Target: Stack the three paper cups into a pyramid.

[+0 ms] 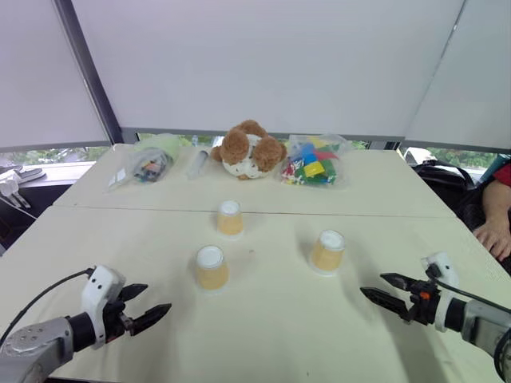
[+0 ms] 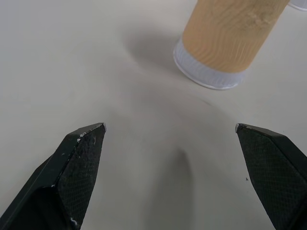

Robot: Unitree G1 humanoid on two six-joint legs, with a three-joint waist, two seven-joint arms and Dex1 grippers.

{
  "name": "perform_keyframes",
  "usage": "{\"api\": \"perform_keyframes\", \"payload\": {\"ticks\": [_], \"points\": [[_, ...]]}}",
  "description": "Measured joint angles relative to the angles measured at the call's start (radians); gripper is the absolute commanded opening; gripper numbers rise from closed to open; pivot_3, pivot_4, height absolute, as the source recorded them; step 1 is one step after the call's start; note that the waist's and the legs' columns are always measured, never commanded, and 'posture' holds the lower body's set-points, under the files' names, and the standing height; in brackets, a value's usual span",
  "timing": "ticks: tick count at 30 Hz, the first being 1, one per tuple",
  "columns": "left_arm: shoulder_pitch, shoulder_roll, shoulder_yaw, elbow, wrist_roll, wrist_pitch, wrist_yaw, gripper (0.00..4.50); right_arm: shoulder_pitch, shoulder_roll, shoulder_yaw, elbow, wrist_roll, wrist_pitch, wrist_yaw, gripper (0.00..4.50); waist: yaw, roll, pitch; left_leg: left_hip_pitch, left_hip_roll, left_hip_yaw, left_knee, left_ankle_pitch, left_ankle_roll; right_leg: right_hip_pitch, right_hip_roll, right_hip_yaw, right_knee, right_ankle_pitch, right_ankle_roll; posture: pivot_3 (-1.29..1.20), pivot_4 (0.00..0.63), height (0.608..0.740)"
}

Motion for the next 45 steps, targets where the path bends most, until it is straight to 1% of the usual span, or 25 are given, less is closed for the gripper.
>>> {"api": "perform_keyframes", "payload": {"ticks": [13, 22, 26, 29, 32, 35, 38, 41, 45], "points": [[-0.026, 0.0, 0.032, -0.02, -0.028, 0.019, 0.037, 4.5, -0.036, -0.005, 0.016, -0.001, 0.0, 0.001, 0.006, 4.43, 0.0, 0.0, 0.0, 0.0, 0.0, 0.0, 0.0, 0.0, 0.0, 0.0, 0.0, 0.0, 0.0, 0.0, 0.0, 0.0, 0.15, 0.74], [-0.096, 0.01, 0.035, -0.005, -0.027, 0.021, 0.057, 4.5, -0.075, -0.016, 0.02, 0.009, -0.014, 0.001, 0.015, 4.43, 0.0, 0.0, 0.0, 0.0, 0.0, 0.0, 0.0, 0.0, 0.0, 0.0, 0.0, 0.0, 0.0, 0.001, 0.001, 0.0, 0.15, 0.74], [-0.123, 0.023, 0.032, -0.001, -0.026, 0.022, 0.05, 4.5, -0.08, -0.051, 0.023, 0.022, -0.022, 0.008, 0.024, 4.43, 0.002, 0.0, 0.0, 0.0, 0.0, 0.0, 0.0, 0.0, 0.0, 0.0, 0.0, 0.0, 0.0, 0.001, 0.001, 0.0, 0.15, 0.74], [-0.152, 0.051, 0.017, -0.047, -0.031, 0.027, 0.03, 4.5, -0.092, -0.1, 0.009, -0.023, 0.016, 0.071, 0.043, 4.43, 0.001, 0.0, 0.0, 0.0, 0.0, 0.0, -0.001, 0.0, 0.0, 0.0, 0.0, 0.001, 0.0, 0.001, 0.001, 0.0, 0.15, 0.74], [-0.204, 0.057, -0.048, -0.087, -0.031, 0.042, 0.01, 4.5, -0.1, -0.191, -0.014, -0.147, 0.098, 0.182, 0.07, 4.43, 0.001, 0.001, 0.0, 0.0, 0.0, 0.0, -0.001, 0.0, 0.0, 0.0, 0.001, 0.0, 0.0, 0.001, 0.002, 0.0, 0.15, 0.74], [-0.271, 0.054, -0.137, -0.088, -0.03, 0.049, -0.015, 4.5, -0.156, -0.235, -0.038, -0.273, 0.188, 0.276, 0.056, 4.43, 0.001, 0.0, 0.0, 0.0, 0.0, 0.0, -0.001, 0.0, 0.0, 0.0, 0.001, 0.0, 0.0, 0.001, 0.002, 0.0, 0.15, 0.74], [-0.337, 0.047, -0.202, -0.069, -0.02, 0.04, -0.041, 4.5, -0.168, -0.234, -0.044, -0.351, 0.246, 0.33, 0.024, 4.43, 0.001, 0.0, 0.0, -0.001, 0.0, 0.0, -0.001, 0.0, 0.0, -0.001, 0.002, 0.0, -0.001, 0.001, 0.002, 0.0, 0.15, 0.74], [-0.428, 0.012, -0.279, 0.021, 0.048, -0.021, -0.058, 4.5, -0.169, -0.22, -0.04, -0.396, 0.277, 0.362, -0.023, 4.43, 0.007, 0.0, 0.0, -0.001, -0.001, 0.0, 0.0, 0.0, 0.0, 0.0, 0.002, 0.0, -0.001, 0.001, 0.002, 0.0, 0.15, 0.74], [-0.489, -0.043, -0.341, 0.117, 0.124, -0.098, -0.062, 4.5, -0.168, -0.205, -0.042, -0.423, 0.304, 0.377, -0.065, 4.43, 0.005, -0.001, 0.001, -0.002, -0.001, 0.0, 0.0, 0.0, 0.0, -0.001, 0.002, 0.0, -0.001, 0.001, 0.002, 0.0, 0.15, 0.74]]}}
